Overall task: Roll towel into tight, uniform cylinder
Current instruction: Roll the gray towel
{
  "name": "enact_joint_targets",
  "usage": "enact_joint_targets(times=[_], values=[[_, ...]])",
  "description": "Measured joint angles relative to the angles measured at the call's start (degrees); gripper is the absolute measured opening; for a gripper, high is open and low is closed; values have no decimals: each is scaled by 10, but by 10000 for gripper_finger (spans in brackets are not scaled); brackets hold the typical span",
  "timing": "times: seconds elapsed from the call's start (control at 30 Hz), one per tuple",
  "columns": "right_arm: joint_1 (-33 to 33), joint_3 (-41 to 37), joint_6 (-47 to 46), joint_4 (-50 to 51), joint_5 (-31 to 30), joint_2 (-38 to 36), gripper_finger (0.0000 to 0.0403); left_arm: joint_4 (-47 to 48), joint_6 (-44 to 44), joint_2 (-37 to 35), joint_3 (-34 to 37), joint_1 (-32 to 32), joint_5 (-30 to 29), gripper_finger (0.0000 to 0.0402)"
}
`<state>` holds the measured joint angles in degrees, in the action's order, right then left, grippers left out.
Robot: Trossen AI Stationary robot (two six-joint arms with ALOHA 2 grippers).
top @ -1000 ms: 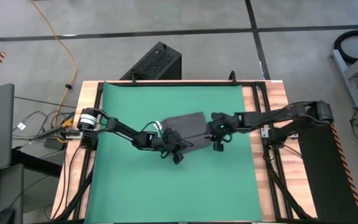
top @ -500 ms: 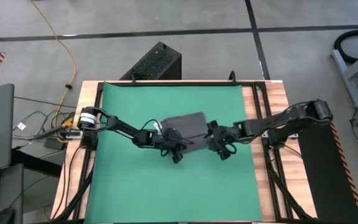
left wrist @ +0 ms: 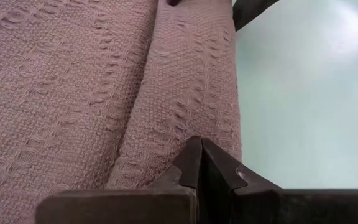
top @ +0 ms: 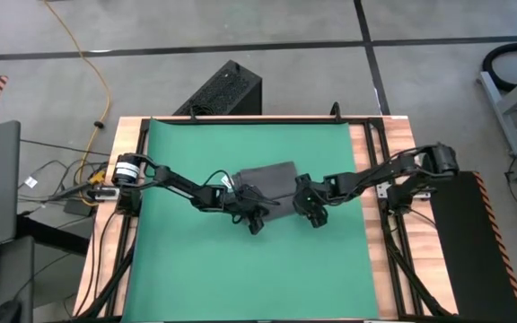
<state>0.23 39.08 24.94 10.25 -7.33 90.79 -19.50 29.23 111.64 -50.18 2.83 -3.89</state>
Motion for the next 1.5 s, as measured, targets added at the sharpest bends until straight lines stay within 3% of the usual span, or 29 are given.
enact_joint_targets(times=[0.17, 0.33, 0.43, 0.67, 0.83, 1.17, 1.3, 1.5], values=[[3, -1, -28, 2, 1, -3, 234, -4, 13, -13, 2, -1, 26, 0], [5, -1, -65, 4, -17, -2, 115, -10, 9, -63, 4, 5, 41, 0], [5, -1, -78, 4, -20, -2, 54, 12, -12, -95, 2, 15, 15, 0], [17, 7, -90, 14, -23, -2, 50, 77, -34, -111, 2, 58, -151, 0], [20, 17, -91, 17, -23, -2, 50, 54, 3, -111, 30, 82, -218, 0], [19, 19, -91, 30, -21, -2, 51, 47, 43, -112, 78, 80, -248, 0], [19, 31, -90, 57, -13, -2, 51, 37, 45, -112, 95, 67, -231, 0], [10, 73, -91, 121, 49, 1, 51, 0, 45, -113, 111, 52, -188, 0]])
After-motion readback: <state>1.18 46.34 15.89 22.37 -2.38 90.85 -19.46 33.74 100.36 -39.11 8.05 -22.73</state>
